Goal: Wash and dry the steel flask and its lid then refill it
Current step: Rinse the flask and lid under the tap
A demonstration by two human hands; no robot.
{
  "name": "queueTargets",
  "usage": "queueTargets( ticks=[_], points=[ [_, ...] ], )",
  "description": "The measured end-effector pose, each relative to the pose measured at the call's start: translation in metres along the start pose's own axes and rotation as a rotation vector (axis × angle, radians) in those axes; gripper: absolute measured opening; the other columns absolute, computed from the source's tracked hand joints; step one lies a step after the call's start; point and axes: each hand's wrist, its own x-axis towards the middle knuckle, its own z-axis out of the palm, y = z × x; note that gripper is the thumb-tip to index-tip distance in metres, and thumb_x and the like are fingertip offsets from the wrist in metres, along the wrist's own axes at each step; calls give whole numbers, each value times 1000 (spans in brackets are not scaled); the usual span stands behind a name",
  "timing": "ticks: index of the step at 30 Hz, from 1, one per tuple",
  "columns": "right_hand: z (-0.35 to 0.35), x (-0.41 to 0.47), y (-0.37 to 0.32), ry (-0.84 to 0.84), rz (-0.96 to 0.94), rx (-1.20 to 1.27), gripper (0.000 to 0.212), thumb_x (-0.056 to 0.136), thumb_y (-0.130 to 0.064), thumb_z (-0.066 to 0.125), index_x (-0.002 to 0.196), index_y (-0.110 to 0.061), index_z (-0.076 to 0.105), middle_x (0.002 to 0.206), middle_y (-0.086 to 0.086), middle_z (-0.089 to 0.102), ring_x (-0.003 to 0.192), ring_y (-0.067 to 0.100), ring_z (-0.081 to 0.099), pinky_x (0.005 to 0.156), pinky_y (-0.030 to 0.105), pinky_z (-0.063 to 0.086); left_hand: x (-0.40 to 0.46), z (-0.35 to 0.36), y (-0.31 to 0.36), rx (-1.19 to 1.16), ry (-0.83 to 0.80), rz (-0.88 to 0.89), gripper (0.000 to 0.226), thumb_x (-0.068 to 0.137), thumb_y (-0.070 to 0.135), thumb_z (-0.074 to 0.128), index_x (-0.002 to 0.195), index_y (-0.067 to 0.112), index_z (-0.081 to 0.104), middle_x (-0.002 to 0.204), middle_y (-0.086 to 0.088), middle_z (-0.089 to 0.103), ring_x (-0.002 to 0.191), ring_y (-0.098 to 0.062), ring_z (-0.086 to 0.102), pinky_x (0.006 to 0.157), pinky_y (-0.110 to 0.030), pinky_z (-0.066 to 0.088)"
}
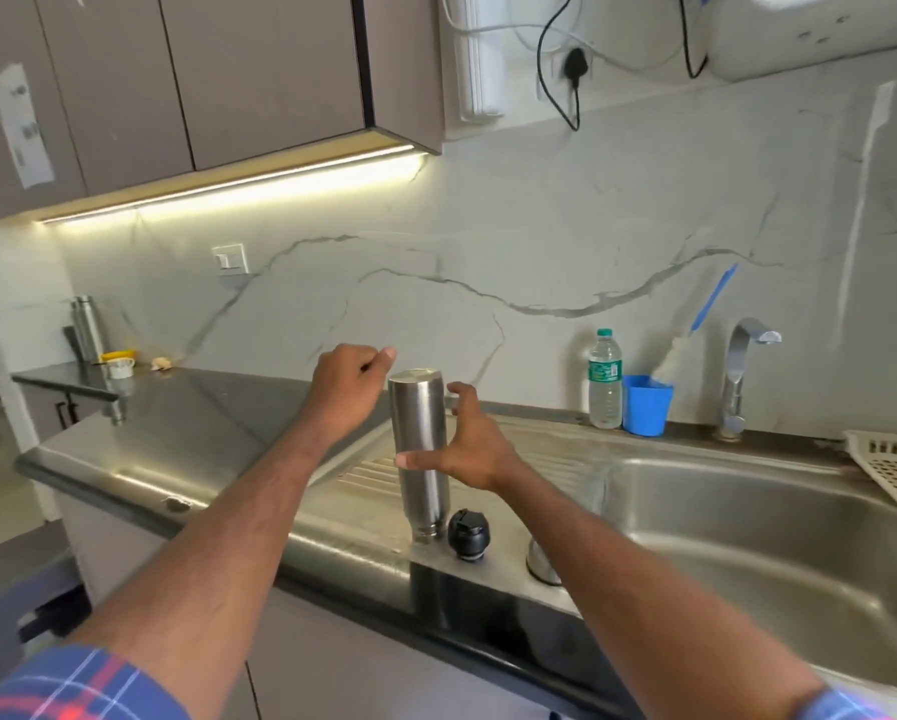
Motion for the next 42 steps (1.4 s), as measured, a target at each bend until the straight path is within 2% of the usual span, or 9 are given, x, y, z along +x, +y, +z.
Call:
queueTargets(
  ticks=[7, 13, 17, 23, 28, 32, 35, 38, 42],
  points=[
    [30, 20, 7, 88, 95, 34, 73, 61, -45, 91, 122, -24, 57, 109, -7, 66, 101, 17, 63, 89, 40, 55, -22, 14, -35, -41, -21, -105, 52, 106, 29, 52, 64, -1, 59, 45, 10, 46, 44, -7, 44, 51, -26, 34],
    [-8, 18, 28, 264, 25, 212, 68, 61, -31, 90, 118, -29, 53, 104, -10, 64, 95, 14, 64, 79, 36, 56, -16, 57, -42, -127, -70, -130, 54, 106, 29, 50, 57, 6, 56, 45, 10, 50, 44, -1, 46, 56, -27, 35],
    [-78, -1, 59, 279, 113, 524, 63, 75, -17, 86, 125, -24, 49, 104, 6, 71, 82, 27, 75, 52, 32, 53, -2, 108, -16, -259, -150, -139, 53, 105, 28, 53, 60, 2, 61, 41, 13, 52, 41, 1, 48, 57, -28, 34],
    [-163, -62, 134, 370, 127, 941, 32, 83, 7, 72, 113, -3, 64, 111, 23, 67, 103, 42, 72, 74, 53, 63, 1, 205, 76, -596, -398, -239, 50, 106, 31, 51, 64, 9, 62, 51, -2, 53, 44, -16, 46, 40, -20, 32],
    [-214, -110, 182, 355, 95, 1045, 63, 81, 24, 45, 136, -4, 54, 131, 26, 64, 120, 46, 62, 96, 60, 53, -15, 268, 143, -705, -857, -464, 58, 104, 61, 32, 100, 12, 63, 79, -7, 69, 58, -24, 66, 46, -20, 36],
    [-235, -129, 205, 390, 78, 1048, 59, 77, 13, 51, 124, -21, 61, 126, 15, 67, 109, 39, 67, 86, 53, 60, -23, 304, 173, -820, -1108, -545, 68, 99, 72, 31, 113, 12, 61, 92, -12, 74, 77, -31, 73, 56, -31, 53],
    [-239, -131, 218, 380, 84, 1185, 49, 63, -2, 48, 110, -5, 61, 136, 7, 63, 117, 36, 64, 79, 48, 60, -28, 326, 190, -748, -1166, -494, 64, 95, 71, 44, 112, 14, 65, 91, -10, 72, 75, -25, 72, 61, -36, 58],
    [-239, -119, 225, 463, 199, 1009, 33, 87, -19, 69, 114, -15, 52, 132, 20, 55, 103, 38, 65, 78, 48, 59, -28, 345, 191, -600, -1142, -367, 41, 100, 58, 49, 113, 25, 69, 103, -6, 74, 91, -24, 73, 74, -40, 57],
    [-246, -113, 242, 548, 425, 877, 81, 78, -1, 80, 135, -34, 33, 125, 22, 58, 102, 42, 69, 78, 53, 61, -15, 366, 188, -446, -1073, -244, 27, 105, 42, 48, 109, 25, 69, 110, 0, 73, 98, -19, 70, 73, -32, 49]
  ],
)
